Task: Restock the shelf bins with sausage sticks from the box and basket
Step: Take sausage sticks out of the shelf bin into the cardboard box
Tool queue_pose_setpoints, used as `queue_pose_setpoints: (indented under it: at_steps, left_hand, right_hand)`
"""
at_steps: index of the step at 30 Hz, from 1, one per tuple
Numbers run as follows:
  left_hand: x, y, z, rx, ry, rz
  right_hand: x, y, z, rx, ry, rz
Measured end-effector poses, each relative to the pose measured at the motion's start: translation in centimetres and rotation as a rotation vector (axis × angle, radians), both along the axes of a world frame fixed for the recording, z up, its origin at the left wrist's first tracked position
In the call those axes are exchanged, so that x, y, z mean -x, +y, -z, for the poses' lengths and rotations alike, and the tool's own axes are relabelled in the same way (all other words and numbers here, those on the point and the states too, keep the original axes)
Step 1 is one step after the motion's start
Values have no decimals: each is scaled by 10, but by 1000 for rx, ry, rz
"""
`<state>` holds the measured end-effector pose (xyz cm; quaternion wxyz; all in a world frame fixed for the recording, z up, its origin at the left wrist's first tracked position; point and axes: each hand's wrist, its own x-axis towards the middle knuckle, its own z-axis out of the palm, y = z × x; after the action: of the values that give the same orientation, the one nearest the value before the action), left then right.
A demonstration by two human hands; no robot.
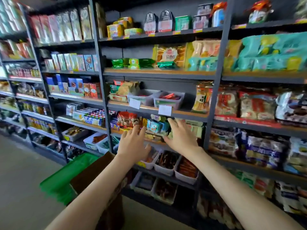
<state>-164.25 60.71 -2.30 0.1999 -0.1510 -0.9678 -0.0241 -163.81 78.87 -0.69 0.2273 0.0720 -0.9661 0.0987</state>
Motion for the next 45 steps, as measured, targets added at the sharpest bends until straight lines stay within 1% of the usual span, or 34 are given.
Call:
queue_pose_setpoints:
  at_steps: [5, 7, 10, 13, 18, 22, 25, 26, 28, 31, 33, 35, 37, 41, 45]
  left_hand:
    - [113, -44, -4, -14, 31, -113]
    - [160, -65, -8, -32, 52, -135]
    - [231, -91, -14, -34, 57, -138]
    - [301, -104, -28, -23, 37, -97]
    - [413, -94, -44, 6, 56, 17]
    - [484, -53, -40, 29, 67, 143]
    - [537, -16, -36, 3, 87, 245]
    - [553, -4, -35, -7, 106, 272]
    - [582, 19, -31, -49, 110, 311]
    - [612, 51, -28, -74, 79, 378]
    - [628, 68, -30, -94, 83, 428]
    - [638, 83, -34, -91, 83, 479]
    - [647, 96, -37, -82, 84, 540]
    - [654, 113, -36, -6, 42, 690]
    - [658, 122, -37, 56, 61, 784]
  right_hand:
    - [138, -44, -7, 24, -2, -137]
    - [188, -64, -8, 40, 33, -167]
    - [256, -85, -4, 74, 47, -173]
    - [320, -92, -5, 96, -4, -144]
    - [421, -55, -14, 114, 11, -76]
    - [488, 0, -11, 133, 44, -36]
    - [535, 45, -15, 81, 53, 23]
    - [549, 58, -17, 57, 30, 50]
    - [571, 83, -23, -17, -112, 118]
    - [593, 111, -32, -123, -407, 246]
    - [605, 126, -35, -85, -571, 282]
    - [613, 135, -32, -8, -635, 287]
    - [612, 139, -28, 64, -605, 280]
    - [595, 136, -24, 241, -430, 154]
    - [579, 131, -15, 238, -193, 103]
